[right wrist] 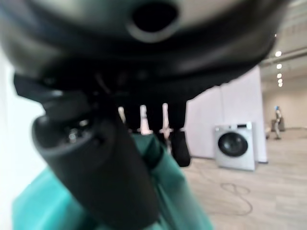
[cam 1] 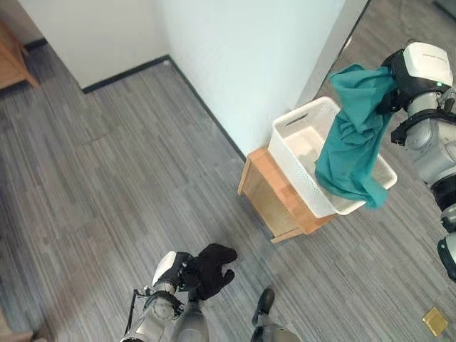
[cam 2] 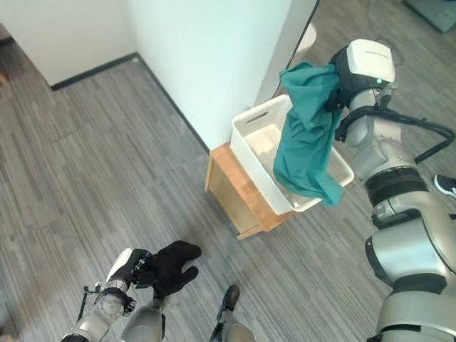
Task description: Pick up bed clothes into laundry basket.
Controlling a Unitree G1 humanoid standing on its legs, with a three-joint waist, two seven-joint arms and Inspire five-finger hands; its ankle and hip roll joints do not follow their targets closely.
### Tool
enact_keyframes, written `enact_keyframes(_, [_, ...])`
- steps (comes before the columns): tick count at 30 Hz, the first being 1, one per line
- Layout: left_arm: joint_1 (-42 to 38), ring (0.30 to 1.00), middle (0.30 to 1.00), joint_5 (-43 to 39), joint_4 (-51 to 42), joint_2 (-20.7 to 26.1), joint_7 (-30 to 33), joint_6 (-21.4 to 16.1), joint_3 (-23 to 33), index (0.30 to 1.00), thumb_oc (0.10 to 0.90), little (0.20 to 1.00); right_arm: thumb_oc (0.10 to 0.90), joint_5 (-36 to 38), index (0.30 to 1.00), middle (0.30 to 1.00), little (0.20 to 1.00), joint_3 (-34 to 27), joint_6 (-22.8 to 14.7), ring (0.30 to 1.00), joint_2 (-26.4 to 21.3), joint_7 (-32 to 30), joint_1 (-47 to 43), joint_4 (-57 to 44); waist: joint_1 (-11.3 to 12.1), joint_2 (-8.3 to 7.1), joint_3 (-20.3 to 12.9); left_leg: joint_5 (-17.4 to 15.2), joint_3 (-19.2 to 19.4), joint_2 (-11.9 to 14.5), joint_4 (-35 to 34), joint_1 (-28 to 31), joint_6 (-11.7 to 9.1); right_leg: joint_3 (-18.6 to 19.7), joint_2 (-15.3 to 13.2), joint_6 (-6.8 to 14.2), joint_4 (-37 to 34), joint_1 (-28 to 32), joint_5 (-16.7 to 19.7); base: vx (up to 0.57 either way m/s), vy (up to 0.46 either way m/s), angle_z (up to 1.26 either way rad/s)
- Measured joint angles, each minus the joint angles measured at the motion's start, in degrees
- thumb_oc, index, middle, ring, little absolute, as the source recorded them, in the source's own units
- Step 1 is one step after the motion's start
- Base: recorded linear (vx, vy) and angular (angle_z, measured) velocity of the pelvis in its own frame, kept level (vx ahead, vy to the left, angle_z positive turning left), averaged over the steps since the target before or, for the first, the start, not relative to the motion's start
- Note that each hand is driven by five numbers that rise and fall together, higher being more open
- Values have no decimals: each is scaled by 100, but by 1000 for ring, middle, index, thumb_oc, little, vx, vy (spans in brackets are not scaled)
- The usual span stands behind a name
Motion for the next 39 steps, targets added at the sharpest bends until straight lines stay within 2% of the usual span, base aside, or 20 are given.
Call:
enact_keyframes(1, [-30, 300, 300, -13, 40, -2, 11, 3, -12, 300, 400, 300, 568, -19, 552, 552, 552, 27, 16, 552, 86, -10, -16, 125, 21, 0, 28, 2, 8, 6, 0, -48, -3, 7, 3, -4, 0, -52, 3, -61, 35, -2])
enact_keyframes(2, [-28, 300, 300, -30, 43, 0, 21, 2, -23, 300, 400, 300, 800, -39, 900, 900, 900, 80, 24, 900, 177, -12, -22, 320, 38, 8, 62, 4, 8, 7, -1, -97, -5, 7, 3, -5, 0, -100, 4, -60, 35, -1])
enact_keyframes(7, [-122, 300, 300, -105, 243, -8, 107, 0, -34, 300, 400, 300, 800, -94, 900, 900, 900, 166, 107, 900, 653, -7, -15, 701, 9, 25, 185, 3, 78, 9, -24, -190, -5, 138, -1, -45, 0, -265, 35, -20, 34, -8])
enact_keyframes(11, [-207, 300, 300, -102, 291, 4, 131, 1, -1, 300, 400, 300, 800, -251, 900, 900, 900, 95, 118, 900, 657, -21, -11, 331, -114, 26, 184, 3, 132, 7, 31, -153, -6, 162, -2, -46, 0, -193, 37, 44, 9, -1])
enact_keyframes(15, [-232, 300, 300, -97, 252, -11, 154, 4, 236, 300, 400, 300, 800, -243, 900, 900, 900, -546, 62, 900, 220, -129, 597, -1601, -254, 30, 184, 3, 195, 2, 112, 186, -6, 197, -15, -46, -2, 180, 38, 75, -2, -1])
enact_keyframes(17, [-231, 300, 300, -90, 216, 13, 253, 11, 366, 300, 400, 300, 800, -238, 900, 900, 900, -1200, -19, 900, -60, -220, 1309, -2742, -287, 35, 181, 3, 197, 11, 114, 445, -6, 263, -12, -42, -1, 425, 34, 167, -20, 3])
enact_keyframes(18, [-178, 300, 300, -62, 21, -1, 287, 34, 571, 300, 400, 300, 800, -238, 900, 900, 900, -2119, -163, 900, -139, -275, 2215, -3637, -306, 31, 157, 7, 216, 21, 63, 595, -12, 324, -18, -5, -2, 570, 6, 172, -25, 11])
enact_keyframes(19, [-105, 300, 300, -29, -106, -27, 290, 46, 688, 300, 400, 300, 800, -239, 900, 900, 900, -2684, -253, 900, -131, -321, 2719, -4078, -291, 39, 148, 7, 204, 15, 22, 654, -13, 314, -36, 26, -2, 644, -19, 145, -26, 20])
enact_keyframes(21, [-16, 300, 300, 74, -460, 25, 396, 81, 985, 300, 400, 300, 800, -251, 900, 900, 900, -3871, -406, 900, -92, -491, 4155, -4710, -407, 26, 76, 7, 206, -4, -92, 781, -13, 332, -84, 133, -2, 749, -105, 136, -37, 21])
enact_keyframes(22, [12, 300, 300, 188, -651, 63, 462, 107, 1146, 300, 400, 300, 800, -252, 900, 900, 900, -4730, -427, 900, 103, -505, 5168, -5059, -410, 21, 6, 7, 194, -37, -161, 803, -12, 325, -99, 127, -1, 780, -174, 113, -52, 8])
enact_keyframes(23, [52, 300, 300, 297, -706, 105, 527, 130, 1258, 300, 400, 300, 800, -255, 900, 900, 900, -4912, -416, 900, 208, -491, 5572, -4988, -464, 27, -30, 7, 212, -39, -210, 854, -12, 340, -105, 127, -1, 777, -178, 88, -58, -1])
enact_keyframes(24, [58, 300, 300, 467, -723, 199, 548, 229, 1349, 300, 400, 300, 800, -291, 900, 900, 900, -5147, -437, 900, 388, -463, 6021, -4891, -491, 25, -90, 6, 219, -38, -237, 889, -12, 368, -106, 119, -2, 778, -185, 48, -67, -24])
enact_keyframes(25, [91, 300, 300, 697, -874, 409, 588, 471, 1683, 300, 400, 300, 800, -358, 900, 900, 900, -5449, -335, 900, 890, -439, 6895, -4495, -548, -12, -193, 5, 302, -48, -249, 940, -12, 454, -116, 122, -1, 781, -190, 59, -71, -26])
enact_keyframes(26, [165, 300, 300, 750, -950, 463, 637, 516, 1814, 300, 400, 300, 800, -358, 900, 900, 900, -5457, -216, 900, 1007, -390, 7049, -4374, -547, -9, -218, 5, 339, -49, -259, 958, -12, 485, -116, 125, -2, 780, -192, 61, -68, -43])
enact_keyframes(28, [397, 300, 300, 1054, -1633, 648, 770, 824, 2435, 300, 400, 300, 800, -465, 900, 900, 900, -5379, 76, 900, 1442, -170, 7658, -3360, -702, 6, -272, 0, 398, -46, -277, 1057, -10, 648, -118, 138, -2, 785, -239, 74, -80, -32])
enact_keyframes(30, [409, 300, 300, 1192, -2105, 743, 951, 900, 2709, 300, 400, 300, 800, -399, 900, 900, 900, -5165, 187, 900, 1715, -72, 7795, -2186, -841, 92, -338, -1, 422, -5, -276, 1097, -9, 709, -88, 129, -2, 802, -232, 4, -55, -11])
enact_keyframes(32, [64, 300, 300, 1219, -2391, 826, 1015, 915, 2672, 300, 400, 300, 800, 209, 900, 900, 900, -4740, 210, 900, 2019, 96, 7648, -392, -883, 241, -486, -63, 502, 52, -279, 1134, 1, 785, -33, 157, -4, 803, -253, 32, -48, -14])
enact_keyframes(33, [-59, 300, 300, 1226, -2470, 839, 1010, 912, 2620, 300, 400, 300, 800, 440, 900, 900, 900, -4629, 179, 900, 2140, 156, 7656, 85, -938, 284, -523, -64, 514, 62, -279, 1142, 2, 802, -38, 146, -7, 791, -229, 34, -39, -14])
enact_keyframes(35, [-648, 300, 300, 1218, -2545, 844, 946, 899, 2260, 300, 400, 300, 800, 1073, 900, 900, 900, -4234, 91, 900, 2545, 419, 7404, 1714, -907, 418, -635, -92, 540, 47, -284, 1194, 27, 917, -46, 139, -4, 798, -184, 6, -26, -17])
enact_keyframes(39, [-1609, 300, 300, 1057, -2714, 870, 631, 707, 1527, 300, 400, 300, 800, 1571, 900, 900, 900, -4115, 24, 900, 3012, 823, 7344, 3029, -1101, 607, -795, -115, 619, -12, -312, 1212, 19, 954, -136, 190, -21, 776, -124, 62, 1, -9])
